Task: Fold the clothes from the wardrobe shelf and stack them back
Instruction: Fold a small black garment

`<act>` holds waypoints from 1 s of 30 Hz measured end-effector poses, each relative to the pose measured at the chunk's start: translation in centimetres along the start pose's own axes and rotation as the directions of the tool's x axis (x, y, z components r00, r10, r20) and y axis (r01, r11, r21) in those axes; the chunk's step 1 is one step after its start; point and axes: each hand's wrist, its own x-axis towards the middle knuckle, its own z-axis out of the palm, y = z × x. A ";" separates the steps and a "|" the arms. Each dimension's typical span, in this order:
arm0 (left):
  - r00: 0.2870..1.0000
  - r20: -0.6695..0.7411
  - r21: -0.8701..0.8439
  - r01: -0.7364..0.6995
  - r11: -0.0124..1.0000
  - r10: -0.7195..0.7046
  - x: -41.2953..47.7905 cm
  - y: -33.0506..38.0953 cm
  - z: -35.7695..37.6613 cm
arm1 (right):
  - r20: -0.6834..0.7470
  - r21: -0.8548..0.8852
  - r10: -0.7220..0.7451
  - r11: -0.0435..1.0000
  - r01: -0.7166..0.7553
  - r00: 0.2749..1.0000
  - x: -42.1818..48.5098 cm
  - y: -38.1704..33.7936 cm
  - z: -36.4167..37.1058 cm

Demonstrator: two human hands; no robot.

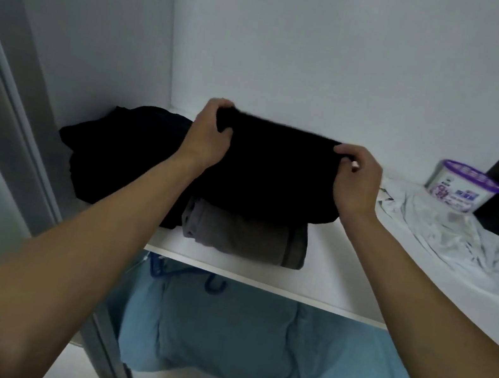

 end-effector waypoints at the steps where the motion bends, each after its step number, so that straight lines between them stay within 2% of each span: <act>1: 0.993 0.106 0.152 0.024 0.988 -0.041 0.0 -0.4 0.0 | 0.093 -0.122 0.052 0.992 -0.041 0.994 0.2 0.5 0.4; 3: 0.958 0.239 0.402 0.053 0.914 -0.161 -0.5 -1.5 -0.1 | 0.268 -0.280 0.240 0.946 -0.163 0.933 0.1 1.7 1.0; 4: 0.963 0.222 0.433 0.043 0.900 -0.153 -0.8 -1.7 -0.4 | 0.326 -0.284 0.332 0.927 -0.243 0.885 0.0 2.2 1.1; 6: 0.989 0.136 0.331 -0.100 0.938 0.058 -1.5 -1.1 -1.0 | 0.392 -0.214 0.445 0.895 -0.390 0.805 0.2 2.7 1.2; 7: 0.974 0.169 0.243 -0.190 0.951 0.151 -1.9 -0.6 -1.3 | 0.405 -0.189 0.464 0.886 -0.424 0.788 0.3 3.0 1.4; 8: 0.938 0.293 0.178 -0.246 0.953 0.187 -2.2 -0.2 -1.6 | 0.401 -0.188 0.465 0.885 -0.426 0.789 0.3 3.2 1.6; 10: 0.778 0.623 0.243 -0.290 0.926 0.080 -3.2 0.3 -1.7 | 0.345 -0.253 0.429 0.899 -0.358 0.835 0.3 3.7 2.2; 11: 0.698 0.717 0.325 -0.330 0.886 -0.003 -3.5 0.3 -1.7 | 0.303 -0.309 0.402 0.899 -0.310 0.864 0.1 3.8 2.5; 12: 0.662 0.748 0.397 -0.379 0.836 -0.055 -3.7 0.1 -1.6 | 0.266 -0.365 0.369 0.894 -0.261 0.891 -0.1 3.9 2.7; 14: 0.690 0.723 0.473 -0.463 0.750 -0.029 -4.0 0.1 -1.3 | 0.229 -0.388 0.328 0.894 -0.223 0.916 -0.3 3.8 2.9; 15: 0.718 0.695 0.482 -0.505 0.716 0.038 -4.0 0.3 -1.3 | 0.220 -0.325 0.343 0.908 -0.263 0.913 -0.2 3.5 2.8; 16: 0.740 0.659 0.475 -0.544 0.691 0.130 -4.0 0.4 -1.4 | 0.216 -0.211 0.390 0.914 -0.347 0.895 0.0 3.1 2.6; 18: 0.754 0.564 0.434 -0.617 0.656 0.336 -3.7 0.4 -1.7 | 0.231 0.072 0.485 0.856 -0.512 0.843 0.4 2.2 2.1; 19: 0.760 0.506 0.442 -0.634 0.634 0.408 -3.7 0.1 -1.9 | 0.241 0.158 0.506 0.821 -0.548 0.828 0.6 2.0 1.9; 20: 0.772 0.464 0.492 -0.632 0.599 0.434 -3.8 -0.2 -2.0 | 0.256 0.166 0.505 0.817 -0.552 0.824 0.7 2.0 1.9; 21: 0.792 0.462 0.567 -0.609 0.554 0.398 -4.1 -0.8 -2.1 | 0.280 0.104 0.492 0.838 -0.535 0.825 0.6 2.1 1.9; 22: 0.821 0.492 0.633 -0.566 0.529 0.289 -4.6 -1.4 -2.0 | 0.317 -0.002 0.479 0.863 -0.505 0.818 0.6 2.3 1.9; 23: 0.840 0.529 0.672 -0.503 0.543 0.122 -5.0 -2.1 -2.2 | 0.358 -0.130 0.481 0.874 -0.467 0.800 0.4 2.5 1.9; 24: 0.832 0.554 0.667 -0.432 0.607 -0.017 -5.4 -2.6 -2.5 | 0.384 -0.248 0.498 0.867 -0.432 0.778 0.3 2.7 1.8; 25: 0.827 0.556 0.623 -0.354 0.697 -0.078 -5.5 -2.7 -3.1 | 0.368 -0.342 0.506 0.854 -0.392 0.780 0.2 2.8 1.8; 27: 0.884 0.466 0.499 -0.235 0.834 -0.030 -4.8 -1.7 -3.8 | 0.220 -0.435 0.399 0.857 -0.277 0.890 -0.1 2.3 1.9; 29: 0.950 0.302 0.462 -0.220 0.859 0.081 -3.4 -0.3 -3.0 | 0.123 -0.458 0.201 0.880 -0.124 0.972 -1.3 0.9 3.1; 30: 0.959 0.255 0.467 -0.236 0.852 0.126 -3.0 0.1 -2.2 | 0.149 -0.480 0.149 0.875 -0.061 0.977 -1.9 0.3 4.1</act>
